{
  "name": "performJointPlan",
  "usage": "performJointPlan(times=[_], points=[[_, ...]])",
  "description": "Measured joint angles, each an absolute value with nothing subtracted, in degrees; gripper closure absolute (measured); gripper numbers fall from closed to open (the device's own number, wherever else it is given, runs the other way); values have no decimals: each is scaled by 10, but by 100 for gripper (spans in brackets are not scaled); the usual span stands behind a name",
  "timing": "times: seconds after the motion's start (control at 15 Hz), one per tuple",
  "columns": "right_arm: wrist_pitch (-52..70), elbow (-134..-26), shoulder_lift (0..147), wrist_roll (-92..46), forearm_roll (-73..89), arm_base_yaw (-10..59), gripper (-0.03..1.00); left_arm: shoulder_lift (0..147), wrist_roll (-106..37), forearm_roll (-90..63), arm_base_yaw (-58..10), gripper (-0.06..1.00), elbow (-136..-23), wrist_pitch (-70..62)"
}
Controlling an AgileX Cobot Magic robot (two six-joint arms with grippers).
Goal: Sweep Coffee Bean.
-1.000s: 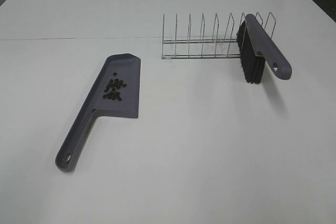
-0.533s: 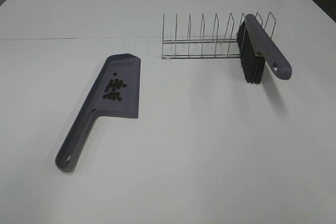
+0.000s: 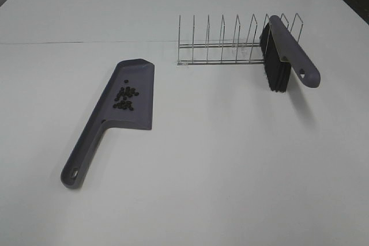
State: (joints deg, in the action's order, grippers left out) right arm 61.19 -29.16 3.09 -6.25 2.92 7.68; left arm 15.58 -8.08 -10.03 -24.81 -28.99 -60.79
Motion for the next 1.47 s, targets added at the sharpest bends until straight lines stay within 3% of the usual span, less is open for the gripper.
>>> performJointPlan(times=[1.27,1.47], points=[[611,-292,31,-50,26,77,26,156,-81,-100,-248,38,-288,-608],[611,-292,31,-50,29,49,26,137,-81,-101,-180,38,-288,-608]])
